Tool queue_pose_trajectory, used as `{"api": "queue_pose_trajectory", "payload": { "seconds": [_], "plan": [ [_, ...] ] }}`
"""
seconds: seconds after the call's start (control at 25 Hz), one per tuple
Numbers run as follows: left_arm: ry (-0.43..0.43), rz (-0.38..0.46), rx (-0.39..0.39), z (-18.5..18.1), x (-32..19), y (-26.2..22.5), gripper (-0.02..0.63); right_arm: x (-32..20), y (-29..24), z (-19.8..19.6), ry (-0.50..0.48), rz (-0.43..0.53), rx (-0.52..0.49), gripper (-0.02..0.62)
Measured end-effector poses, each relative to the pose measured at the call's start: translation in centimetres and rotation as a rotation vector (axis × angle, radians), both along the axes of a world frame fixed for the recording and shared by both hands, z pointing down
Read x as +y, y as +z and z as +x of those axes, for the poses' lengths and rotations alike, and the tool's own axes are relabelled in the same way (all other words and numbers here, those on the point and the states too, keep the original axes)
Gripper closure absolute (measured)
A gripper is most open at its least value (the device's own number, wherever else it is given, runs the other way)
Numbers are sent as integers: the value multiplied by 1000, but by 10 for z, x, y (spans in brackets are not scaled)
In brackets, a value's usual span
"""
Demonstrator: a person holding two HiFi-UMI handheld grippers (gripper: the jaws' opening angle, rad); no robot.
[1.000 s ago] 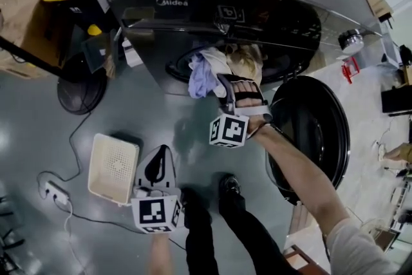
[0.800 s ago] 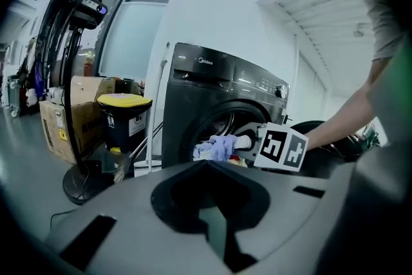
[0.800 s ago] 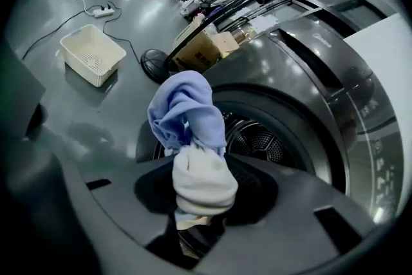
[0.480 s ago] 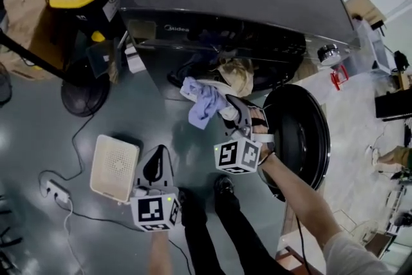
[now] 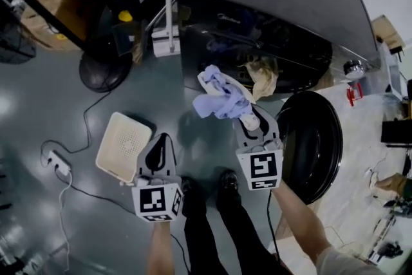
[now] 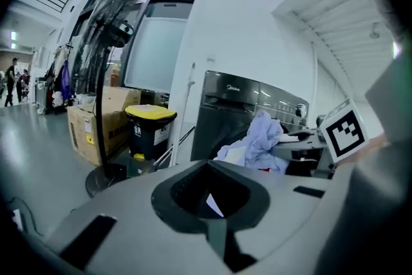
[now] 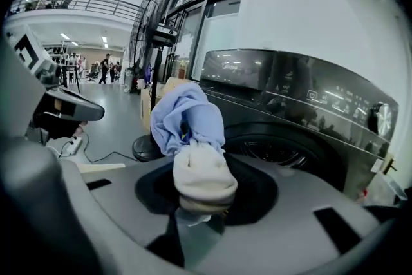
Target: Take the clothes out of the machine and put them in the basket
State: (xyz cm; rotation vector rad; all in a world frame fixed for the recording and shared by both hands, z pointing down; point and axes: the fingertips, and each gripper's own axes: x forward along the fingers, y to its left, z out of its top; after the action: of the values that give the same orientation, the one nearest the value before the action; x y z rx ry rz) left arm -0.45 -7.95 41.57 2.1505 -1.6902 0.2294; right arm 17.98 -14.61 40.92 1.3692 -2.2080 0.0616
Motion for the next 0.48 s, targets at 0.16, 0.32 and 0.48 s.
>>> {"api": "queue_pose_trajectory", "payload": {
  "seconds": [0.16,0.32,0.48],
  "plan": [
    [-112,-22,-2,-46,27,10,588,11,12,-44,-75,-40,-1,439],
    [-211,-34,-3,-98,59,19,588,28,21,-102,-176,-51,12,440],
    [-313,-44,-15,-150,93,29,588,49,33,-165,-274,-67,-14,440]
  ]
}}
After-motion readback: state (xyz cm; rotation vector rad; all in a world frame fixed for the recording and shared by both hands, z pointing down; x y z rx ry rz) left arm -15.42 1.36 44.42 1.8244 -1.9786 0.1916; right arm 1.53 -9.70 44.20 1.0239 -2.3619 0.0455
